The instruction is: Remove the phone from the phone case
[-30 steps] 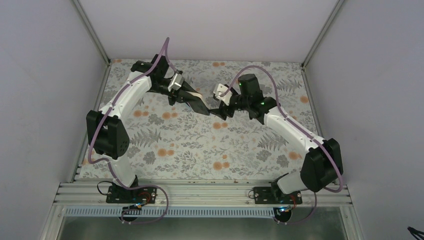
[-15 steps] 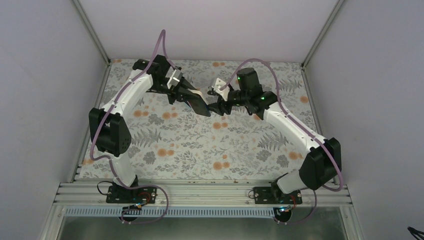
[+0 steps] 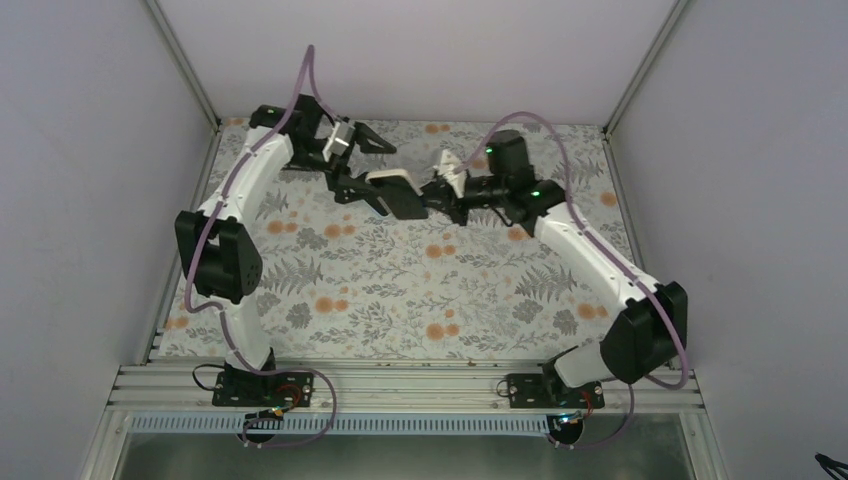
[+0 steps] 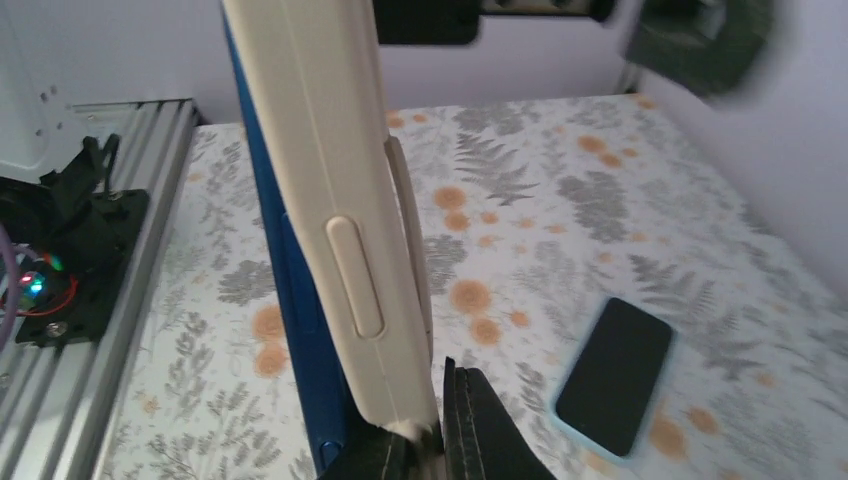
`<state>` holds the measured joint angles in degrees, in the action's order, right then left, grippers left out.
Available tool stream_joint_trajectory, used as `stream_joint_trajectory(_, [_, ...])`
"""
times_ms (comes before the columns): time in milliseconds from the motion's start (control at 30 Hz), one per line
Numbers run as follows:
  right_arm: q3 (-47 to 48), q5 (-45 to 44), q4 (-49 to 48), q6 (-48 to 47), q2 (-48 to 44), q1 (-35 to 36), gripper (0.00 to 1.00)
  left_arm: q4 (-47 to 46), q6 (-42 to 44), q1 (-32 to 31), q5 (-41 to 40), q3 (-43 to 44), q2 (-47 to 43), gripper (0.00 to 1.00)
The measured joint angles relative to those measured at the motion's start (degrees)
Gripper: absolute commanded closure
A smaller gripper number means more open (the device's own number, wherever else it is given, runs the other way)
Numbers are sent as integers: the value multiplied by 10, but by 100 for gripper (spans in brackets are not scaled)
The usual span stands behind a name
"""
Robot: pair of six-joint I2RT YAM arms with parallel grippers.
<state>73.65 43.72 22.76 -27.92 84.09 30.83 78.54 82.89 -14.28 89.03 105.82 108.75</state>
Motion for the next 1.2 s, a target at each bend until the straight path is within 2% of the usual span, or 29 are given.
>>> stream_joint_trajectory(133, [-5,40,26,-28,-40,-90,96,-25,-24,45,-26,49,-2,0])
stream_joint_trajectory(200, [-4,47,55,-54,-50,-130,96,-97,-83,64,-55,55,-16,0])
stream_joint_trajectory(233, [-4,48,71,-68,-52,-145,96,-162,-129,73,-85,37,-38,0])
stream_joint_trajectory(333, [-4,51,110,-87,-42,-163,96,-362,-242,71,-193,-71,-127,0])
stream_joint_trajectory(400, [2,60,121,-81,-19,-168,96,-486,-291,45,-278,-151,-186,0])
stream_joint_trajectory(467, [27,83,126,-49,31,-179,96,-629,-317,-6,-378,-254,-243,0])
stream_joint_trajectory(533, [63,103,119,-2,90,-193,96,-718,-336,-62,-461,-321,-267,0])
stream_joint_trajectory(633, [127,127,91,103,185,-217,96,-849,-358,-143,-590,-396,-257,0])
stream_joint_trajectory(867, [221,100,37,315,286,-231,96,-1049,-369,-230,-810,-453,-205,0])
stream_joint_trajectory(1067, [273,55,22,398,299,-223,96,-1200,-325,-286,-905,-473,-130,0])
stream_joint_trajectory(1200, [281,45,17,422,307,-221,96,-1249,-310,-302,-941,-471,-80,0])
